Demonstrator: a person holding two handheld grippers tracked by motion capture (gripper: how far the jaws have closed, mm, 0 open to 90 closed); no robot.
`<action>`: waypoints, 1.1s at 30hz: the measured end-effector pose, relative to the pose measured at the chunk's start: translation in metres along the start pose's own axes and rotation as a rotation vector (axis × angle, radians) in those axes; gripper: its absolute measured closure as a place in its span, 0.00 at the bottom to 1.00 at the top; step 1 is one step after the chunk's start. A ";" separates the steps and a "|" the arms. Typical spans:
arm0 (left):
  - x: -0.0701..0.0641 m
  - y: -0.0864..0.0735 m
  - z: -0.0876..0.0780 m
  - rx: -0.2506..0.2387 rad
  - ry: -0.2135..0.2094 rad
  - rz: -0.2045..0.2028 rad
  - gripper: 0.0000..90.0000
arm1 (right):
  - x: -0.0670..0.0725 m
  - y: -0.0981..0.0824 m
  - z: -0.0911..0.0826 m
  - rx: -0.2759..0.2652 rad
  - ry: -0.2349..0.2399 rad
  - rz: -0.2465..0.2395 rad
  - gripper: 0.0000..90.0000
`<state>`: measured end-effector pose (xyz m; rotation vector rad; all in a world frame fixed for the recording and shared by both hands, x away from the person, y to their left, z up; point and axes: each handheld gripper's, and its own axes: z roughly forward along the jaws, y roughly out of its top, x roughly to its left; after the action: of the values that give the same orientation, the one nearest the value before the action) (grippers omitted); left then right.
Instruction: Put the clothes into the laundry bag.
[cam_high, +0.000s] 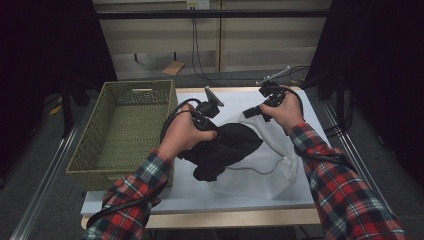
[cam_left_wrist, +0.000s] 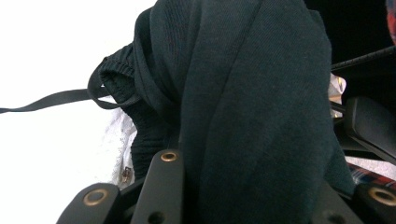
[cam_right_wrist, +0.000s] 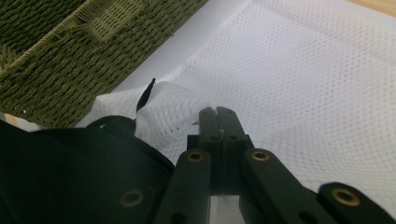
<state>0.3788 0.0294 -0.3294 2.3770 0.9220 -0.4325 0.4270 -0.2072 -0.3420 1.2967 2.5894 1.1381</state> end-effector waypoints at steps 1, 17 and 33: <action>0.001 0.000 0.002 0.008 -0.002 0.009 0.83 | 0.000 0.000 0.000 0.000 -0.002 -0.003 1.00; 0.005 0.004 0.024 0.012 0.017 -0.012 0.83 | 0.005 0.001 0.001 0.005 0.002 -0.004 1.00; 0.028 0.002 0.023 0.005 0.090 -0.084 0.83 | 0.007 0.003 -0.001 -0.004 0.011 -0.015 1.00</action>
<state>0.3976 0.0291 -0.3602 2.3853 1.0657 -0.3625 0.4238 -0.2018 -0.3371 1.2711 2.5982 1.1506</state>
